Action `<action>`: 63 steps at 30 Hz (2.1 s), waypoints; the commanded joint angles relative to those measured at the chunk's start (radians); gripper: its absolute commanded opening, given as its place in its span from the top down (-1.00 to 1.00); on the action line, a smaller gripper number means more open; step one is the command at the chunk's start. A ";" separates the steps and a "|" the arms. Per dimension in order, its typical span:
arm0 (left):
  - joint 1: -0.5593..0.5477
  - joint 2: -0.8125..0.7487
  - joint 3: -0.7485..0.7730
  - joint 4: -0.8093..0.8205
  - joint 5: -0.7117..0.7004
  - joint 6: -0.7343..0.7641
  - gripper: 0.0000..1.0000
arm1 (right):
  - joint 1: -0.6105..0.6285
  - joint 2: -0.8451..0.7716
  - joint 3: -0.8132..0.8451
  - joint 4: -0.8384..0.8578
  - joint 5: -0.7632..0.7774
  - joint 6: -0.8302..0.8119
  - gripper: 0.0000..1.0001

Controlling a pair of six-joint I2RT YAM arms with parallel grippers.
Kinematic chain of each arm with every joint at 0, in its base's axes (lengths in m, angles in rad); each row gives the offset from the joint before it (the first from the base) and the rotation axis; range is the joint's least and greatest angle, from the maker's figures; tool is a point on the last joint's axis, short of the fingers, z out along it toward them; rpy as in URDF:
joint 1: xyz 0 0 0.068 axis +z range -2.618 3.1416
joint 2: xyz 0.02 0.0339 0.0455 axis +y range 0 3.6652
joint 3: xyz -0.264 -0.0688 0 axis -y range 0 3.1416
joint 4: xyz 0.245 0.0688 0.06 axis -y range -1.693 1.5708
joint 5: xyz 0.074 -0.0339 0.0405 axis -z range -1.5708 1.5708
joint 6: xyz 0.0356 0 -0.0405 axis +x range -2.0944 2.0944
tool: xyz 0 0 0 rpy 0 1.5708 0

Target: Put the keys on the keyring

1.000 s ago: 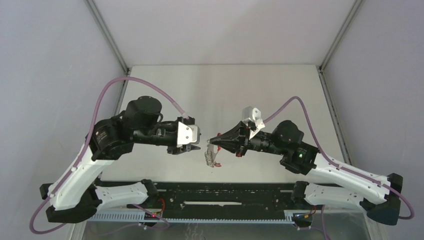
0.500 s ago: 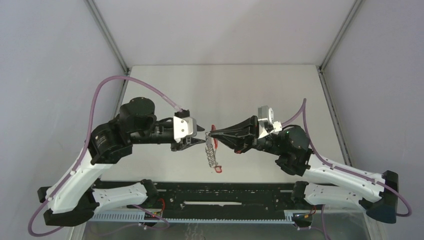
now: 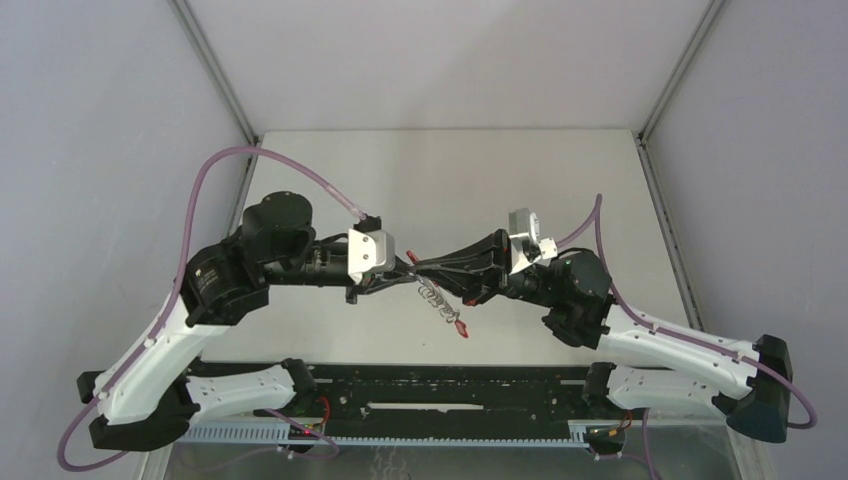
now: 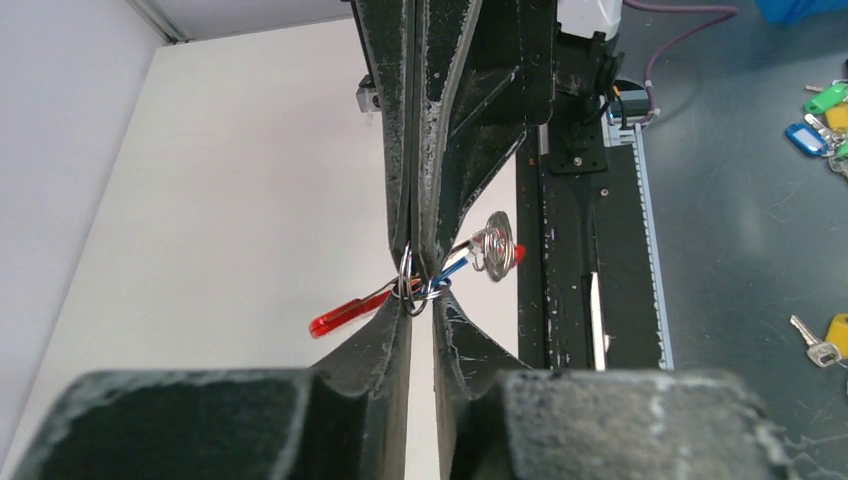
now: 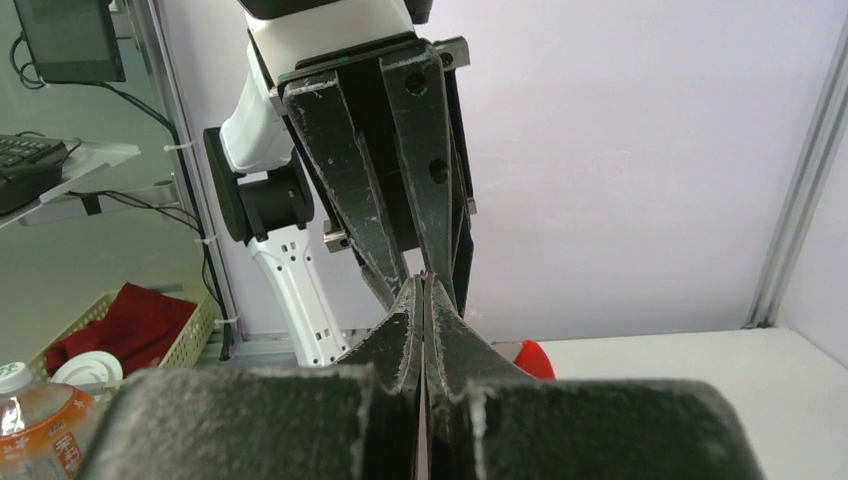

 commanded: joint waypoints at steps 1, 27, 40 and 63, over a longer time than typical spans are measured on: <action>0.002 -0.021 0.011 0.029 -0.034 0.035 0.74 | -0.010 -0.043 -0.011 -0.006 -0.011 0.024 1.00; 0.114 -0.105 -0.159 0.160 -0.136 -0.110 -0.90 | -0.110 -0.063 0.031 -0.323 0.114 -0.038 1.00; 0.230 -0.168 -0.550 0.467 0.210 -0.463 -1.00 | -0.102 0.010 0.051 -0.292 0.213 -0.015 1.00; 0.211 -0.031 -0.613 0.592 -0.052 -0.115 0.99 | -0.095 0.052 0.059 -0.270 0.369 0.127 1.00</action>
